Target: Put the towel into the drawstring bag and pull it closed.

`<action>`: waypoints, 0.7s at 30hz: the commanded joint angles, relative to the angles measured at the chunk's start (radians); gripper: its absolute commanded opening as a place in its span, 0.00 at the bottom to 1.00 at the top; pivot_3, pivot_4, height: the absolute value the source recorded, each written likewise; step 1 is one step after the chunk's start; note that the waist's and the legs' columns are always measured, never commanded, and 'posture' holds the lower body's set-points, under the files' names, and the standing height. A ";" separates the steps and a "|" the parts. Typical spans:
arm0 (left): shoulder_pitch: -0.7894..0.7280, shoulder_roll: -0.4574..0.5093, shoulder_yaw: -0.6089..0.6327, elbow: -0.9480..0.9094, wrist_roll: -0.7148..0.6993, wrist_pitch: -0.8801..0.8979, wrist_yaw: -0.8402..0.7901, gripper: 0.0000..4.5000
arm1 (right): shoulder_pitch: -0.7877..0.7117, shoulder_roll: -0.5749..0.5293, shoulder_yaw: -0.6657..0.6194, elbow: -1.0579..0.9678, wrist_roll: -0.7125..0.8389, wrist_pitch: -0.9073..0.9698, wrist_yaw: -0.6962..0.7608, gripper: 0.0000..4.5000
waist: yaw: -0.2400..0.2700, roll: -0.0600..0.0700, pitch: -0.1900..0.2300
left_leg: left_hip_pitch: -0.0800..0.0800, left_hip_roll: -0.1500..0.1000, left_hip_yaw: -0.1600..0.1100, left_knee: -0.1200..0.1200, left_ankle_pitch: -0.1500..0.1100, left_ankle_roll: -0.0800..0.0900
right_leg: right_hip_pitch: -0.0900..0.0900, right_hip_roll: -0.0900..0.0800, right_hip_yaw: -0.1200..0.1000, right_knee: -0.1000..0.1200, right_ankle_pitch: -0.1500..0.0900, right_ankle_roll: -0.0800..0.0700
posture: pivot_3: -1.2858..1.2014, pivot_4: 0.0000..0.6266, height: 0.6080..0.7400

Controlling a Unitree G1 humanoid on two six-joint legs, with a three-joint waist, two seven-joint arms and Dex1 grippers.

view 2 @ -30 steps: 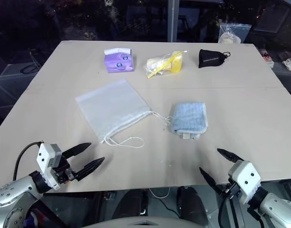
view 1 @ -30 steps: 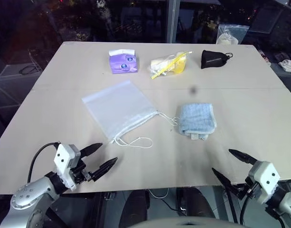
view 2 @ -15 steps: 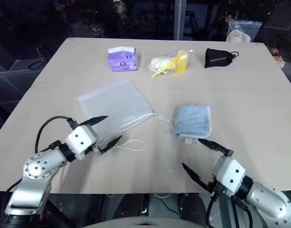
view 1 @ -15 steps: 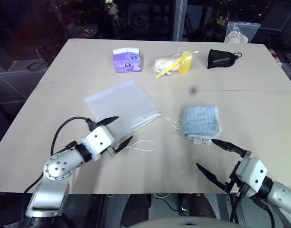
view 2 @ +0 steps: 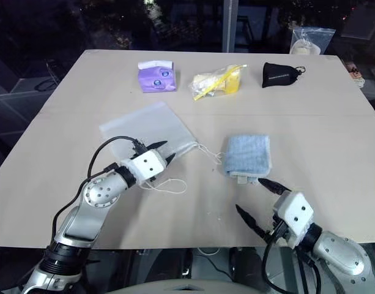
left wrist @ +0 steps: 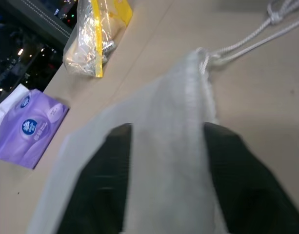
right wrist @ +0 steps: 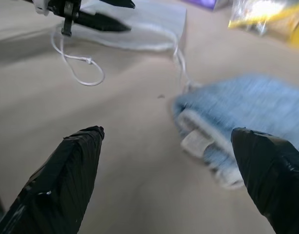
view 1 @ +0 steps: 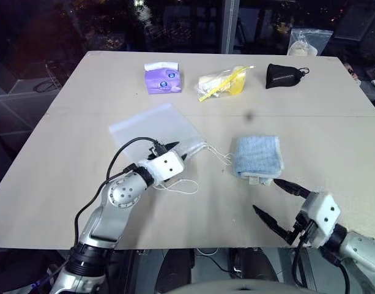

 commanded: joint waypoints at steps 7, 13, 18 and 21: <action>-0.207 -0.048 0.224 -0.050 -0.593 0.691 -0.208 0.02 | -0.320 0.039 -0.123 -0.002 0.112 0.386 -0.256 1.00 | -0.001 0.000 0.000 | -0.001 0.000 -0.004 0.002 0.000 0.000 | 0.001 0.003 0.001 0.002 0.000 0.000 | 0.52 0.24 1.00; -0.355 -0.061 0.261 -0.007 -0.765 0.928 -0.186 0.02 | -0.642 0.111 -0.045 0.292 0.103 0.625 -0.382 1.00 | -0.005 0.000 0.001 | -0.001 0.000 -0.010 0.004 0.000 0.000 | 0.003 0.009 0.003 0.002 0.000 -0.001 | 0.52 0.24 1.00; -0.404 -0.084 0.223 0.010 -0.790 0.938 -0.160 0.02 | -0.729 0.101 0.083 0.476 0.082 0.747 -0.334 1.00 | -0.005 0.000 0.001 | -0.002 -0.001 -0.011 0.003 0.000 0.000 | 0.003 0.011 0.005 0.002 0.002 -0.004 | 0.52 0.24 1.00; -0.420 -0.093 0.204 0.033 -0.785 0.917 -0.146 0.02 | -0.730 0.117 0.112 0.503 0.145 0.769 -0.241 1.00 | -0.009 -0.002 -0.001 | -0.002 -0.001 -0.010 0.002 0.000 0.000 | 0.003 0.011 0.006 0.001 0.004 -0.001 | 0.52 0.24 1.00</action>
